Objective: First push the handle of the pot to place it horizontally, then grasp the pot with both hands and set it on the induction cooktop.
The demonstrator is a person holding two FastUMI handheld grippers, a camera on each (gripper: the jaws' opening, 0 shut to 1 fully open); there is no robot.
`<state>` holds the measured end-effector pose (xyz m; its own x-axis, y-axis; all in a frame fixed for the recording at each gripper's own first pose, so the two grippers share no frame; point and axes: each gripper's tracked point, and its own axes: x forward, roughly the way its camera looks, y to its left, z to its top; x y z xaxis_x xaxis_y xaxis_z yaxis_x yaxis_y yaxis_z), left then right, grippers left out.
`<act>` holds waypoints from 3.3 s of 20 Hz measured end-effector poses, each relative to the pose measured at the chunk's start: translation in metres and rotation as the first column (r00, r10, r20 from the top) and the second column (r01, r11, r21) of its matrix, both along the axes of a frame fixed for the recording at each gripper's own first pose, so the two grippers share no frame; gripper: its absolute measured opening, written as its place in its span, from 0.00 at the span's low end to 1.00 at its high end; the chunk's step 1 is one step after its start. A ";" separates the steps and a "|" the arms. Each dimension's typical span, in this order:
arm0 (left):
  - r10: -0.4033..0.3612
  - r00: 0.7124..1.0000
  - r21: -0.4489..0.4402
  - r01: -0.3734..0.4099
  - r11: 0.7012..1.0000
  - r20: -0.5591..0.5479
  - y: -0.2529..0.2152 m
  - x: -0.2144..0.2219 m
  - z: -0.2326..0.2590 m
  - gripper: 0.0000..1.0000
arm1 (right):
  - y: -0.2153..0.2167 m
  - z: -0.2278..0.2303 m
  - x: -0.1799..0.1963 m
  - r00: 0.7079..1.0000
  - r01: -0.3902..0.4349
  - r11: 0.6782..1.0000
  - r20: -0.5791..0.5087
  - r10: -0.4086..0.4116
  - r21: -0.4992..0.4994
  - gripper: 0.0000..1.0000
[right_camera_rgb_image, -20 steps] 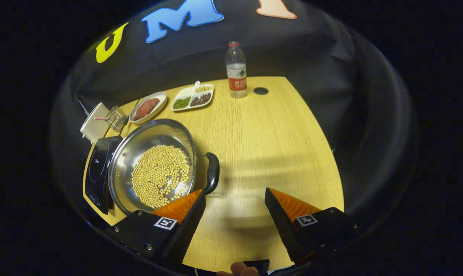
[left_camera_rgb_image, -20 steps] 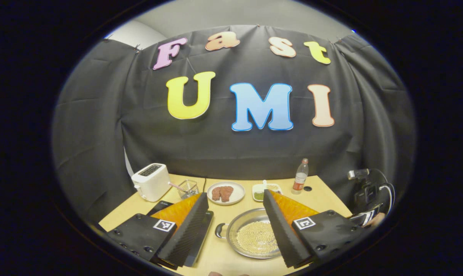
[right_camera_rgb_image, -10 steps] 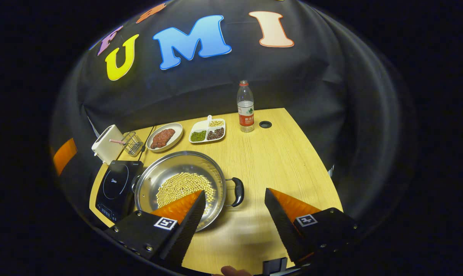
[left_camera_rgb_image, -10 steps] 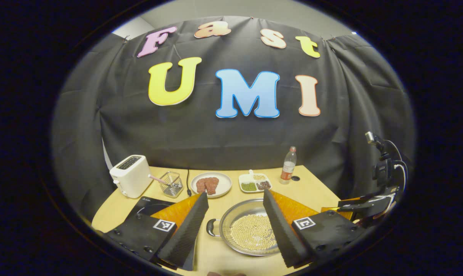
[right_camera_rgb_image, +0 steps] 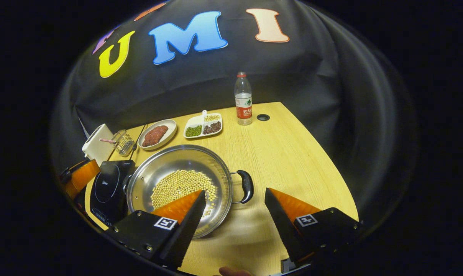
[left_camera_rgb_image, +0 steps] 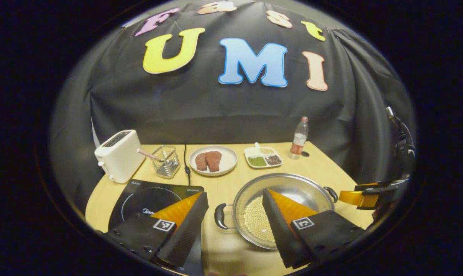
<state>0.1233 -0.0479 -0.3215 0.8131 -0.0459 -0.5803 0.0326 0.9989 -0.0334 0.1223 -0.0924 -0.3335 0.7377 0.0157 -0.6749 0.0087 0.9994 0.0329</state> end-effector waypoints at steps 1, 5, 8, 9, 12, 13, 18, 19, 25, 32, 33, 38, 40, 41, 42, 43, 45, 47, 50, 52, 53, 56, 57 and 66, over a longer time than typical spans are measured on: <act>0.006 1.000 -0.006 -0.006 1.000 -0.016 0.003 0.002 -0.013 0.92 | 0.000 -0.005 0.004 1.000 0.002 1.000 0.004 -0.002 -0.011 0.97; 0.009 0.998 0.020 -0.008 1.000 -0.068 0.011 0.012 -0.059 0.99 | -0.001 -0.016 0.018 1.000 0.013 0.999 0.028 -0.011 -0.052 0.96; 0.009 0.996 0.027 -0.006 1.000 -0.093 0.016 0.016 -0.080 0.99 | -0.001 -0.028 0.024 1.000 0.028 0.998 0.012 -0.027 -0.056 0.97; 0.009 0.995 0.029 -0.006 1.000 -0.102 0.016 0.018 -0.086 0.99 | -0.003 -0.029 0.026 0.999 0.035 0.998 0.013 -0.034 -0.058 0.96; 0.005 0.992 0.037 -0.001 0.999 -0.127 0.017 0.018 -0.101 0.99 | -0.002 -0.037 0.031 0.999 0.041 0.998 0.001 -0.041 -0.056 0.97; 0.006 0.990 0.040 -0.001 0.999 -0.141 0.017 0.017 -0.106 0.99 | -0.002 -0.040 0.032 0.999 0.041 0.998 -0.008 -0.042 -0.057 0.96; 0.004 0.985 0.049 0.004 0.999 -0.174 0.013 0.019 -0.125 0.96 | -0.009 -0.061 0.038 0.997 0.060 0.996 -0.048 -0.063 -0.070 0.97; 0.002 0.983 0.047 0.007 0.999 -0.181 0.013 0.019 -0.128 0.96 | -0.011 -0.065 0.039 0.996 0.066 0.995 -0.055 -0.070 -0.072 0.97; -0.006 0.982 0.055 0.017 0.998 -0.189 0.011 0.025 -0.135 0.96 | -0.016 -0.087 0.049 0.991 0.080 0.994 -0.102 -0.087 -0.071 0.97; -0.005 0.981 0.073 0.019 0.997 -0.192 0.014 0.030 -0.141 0.92 | -0.012 -0.103 0.056 0.987 0.055 0.996 -0.150 -0.066 -0.074 0.93; -0.012 0.981 0.070 0.026 0.997 -0.194 0.012 0.031 -0.143 0.89 | -0.009 -0.103 0.057 0.987 0.048 0.997 -0.151 -0.057 -0.064 0.93; -0.023 0.981 0.098 0.043 0.994 -0.193 0.007 0.034 -0.145 0.75 | -0.005 -0.106 0.058 0.984 0.027 0.999 -0.173 -0.034 -0.043 0.78; -0.016 0.980 0.086 0.034 0.996 -0.199 0.007 0.035 -0.145 0.74 | -0.004 -0.106 0.056 0.983 0.020 0.999 -0.181 -0.025 -0.030 0.76; -0.013 0.980 0.083 0.030 0.996 -0.200 0.008 0.036 -0.145 0.72 | -0.004 -0.104 0.055 0.985 0.016 1.000 -0.172 -0.019 -0.022 0.75; -0.013 0.979 0.079 0.030 0.996 -0.204 0.008 0.035 -0.143 0.71 | -0.004 -0.106 0.056 0.984 0.019 1.000 -0.179 -0.021 -0.017 0.68; -0.015 0.980 0.081 0.032 0.996 -0.200 0.008 0.036 -0.143 0.70 | -0.004 -0.104 0.056 0.984 0.022 1.000 -0.174 -0.024 -0.012 0.66; -0.016 0.980 0.088 0.034 0.996 -0.197 0.008 0.037 -0.141 0.69 | -0.005 -0.106 0.055 0.984 0.024 1.000 -0.177 -0.027 -0.019 0.71; -0.017 0.982 0.086 0.034 0.996 -0.187 0.007 0.038 -0.139 0.63 | -0.004 -0.107 0.055 0.981 0.040 0.999 -0.188 -0.039 -0.003 0.71; -0.021 0.983 0.089 0.038 0.995 -0.183 0.006 0.039 -0.136 0.66 | -0.004 -0.108 0.053 0.980 0.045 0.999 -0.192 -0.046 -0.007 0.71; -0.017 0.984 0.086 0.033 0.996 -0.179 0.007 0.040 -0.133 0.67 | -0.003 -0.105 0.051 0.981 0.042 0.999 -0.190 -0.043 -0.012 0.71; -0.019 0.985 0.089 0.035 0.995 -0.173 0.008 0.041 -0.130 0.67 | -0.003 -0.104 0.051 0.981 0.040 0.999 -0.187 -0.042 -0.012 0.71; -0.015 0.986 0.091 0.031 0.995 -0.164 0.010 0.041 -0.122 0.67 | -0.001 -0.098 0.048 0.982 0.042 0.999 -0.185 -0.042 -0.002 0.71; -0.018 0.987 0.095 0.033 0.995 -0.158 0.011 0.042 -0.119 0.67 | 0.000 -0.096 0.048 0.982 0.046 0.999 -0.186 -0.044 0.006 0.71; -0.020 0.993 0.078 0.030 0.996 -0.117 0.022 0.036 -0.082 0.64 | 0.011 -0.059 0.038 0.988 0.030 0.999 -0.150 -0.032 -0.015 0.71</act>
